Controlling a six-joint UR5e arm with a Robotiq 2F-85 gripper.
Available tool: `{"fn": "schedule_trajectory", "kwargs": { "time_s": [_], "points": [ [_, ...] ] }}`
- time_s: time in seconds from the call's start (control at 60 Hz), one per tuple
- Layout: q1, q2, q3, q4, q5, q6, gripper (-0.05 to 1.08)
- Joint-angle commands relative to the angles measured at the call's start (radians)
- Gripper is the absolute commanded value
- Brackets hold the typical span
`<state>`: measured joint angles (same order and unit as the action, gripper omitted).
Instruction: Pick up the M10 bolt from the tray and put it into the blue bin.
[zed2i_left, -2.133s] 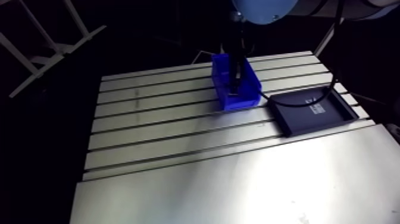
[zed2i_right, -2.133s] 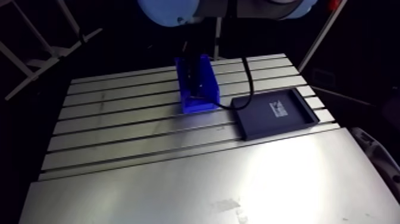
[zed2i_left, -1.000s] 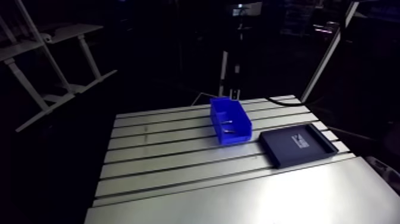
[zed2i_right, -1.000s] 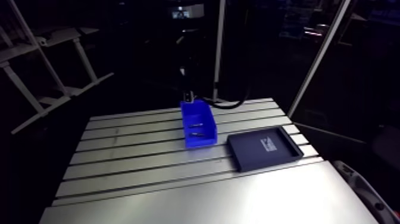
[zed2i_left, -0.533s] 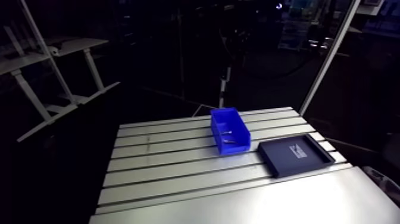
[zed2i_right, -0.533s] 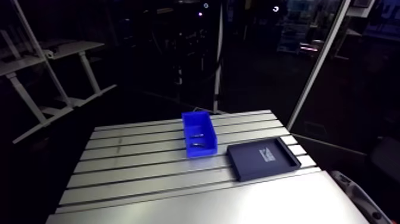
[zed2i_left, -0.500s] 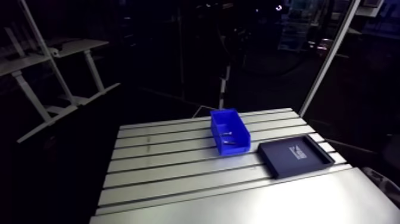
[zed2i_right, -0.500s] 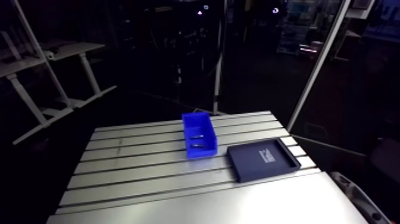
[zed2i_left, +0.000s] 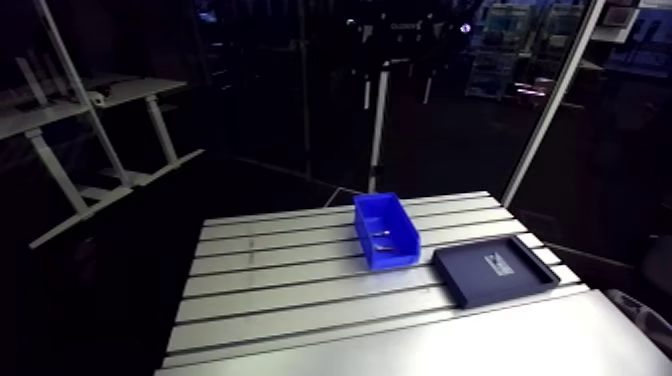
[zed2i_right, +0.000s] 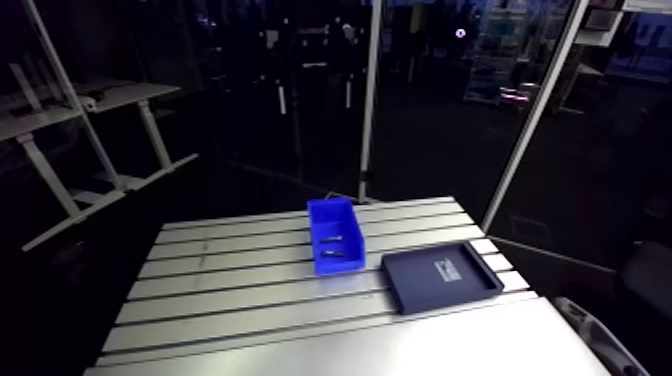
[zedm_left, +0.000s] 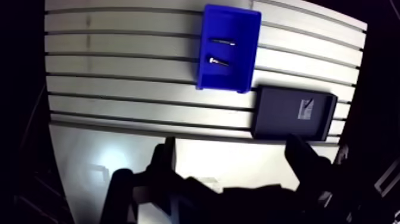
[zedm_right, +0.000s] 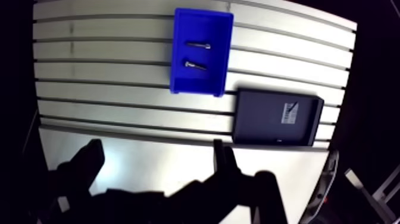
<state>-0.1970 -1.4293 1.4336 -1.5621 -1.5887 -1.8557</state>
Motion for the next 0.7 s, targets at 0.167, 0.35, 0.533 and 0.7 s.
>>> {"fn": "schedule_trajectory", "kwargs": {
  "time_s": [0.167, 0.35, 0.533, 0.7],
  "points": [
    [-0.001, 0.017, -0.097, 0.149, 0.002, 0.162, 0.01],
    [-0.001, 0.016, -0.12, 0.17, 0.003, 0.171, 0.01],
    [-0.002, 0.01, -0.121, 0.172, 0.002, 0.171, 0.01],
    [-0.002, 0.01, -0.123, 0.172, -0.001, 0.171, 0.01]
  ]
}}
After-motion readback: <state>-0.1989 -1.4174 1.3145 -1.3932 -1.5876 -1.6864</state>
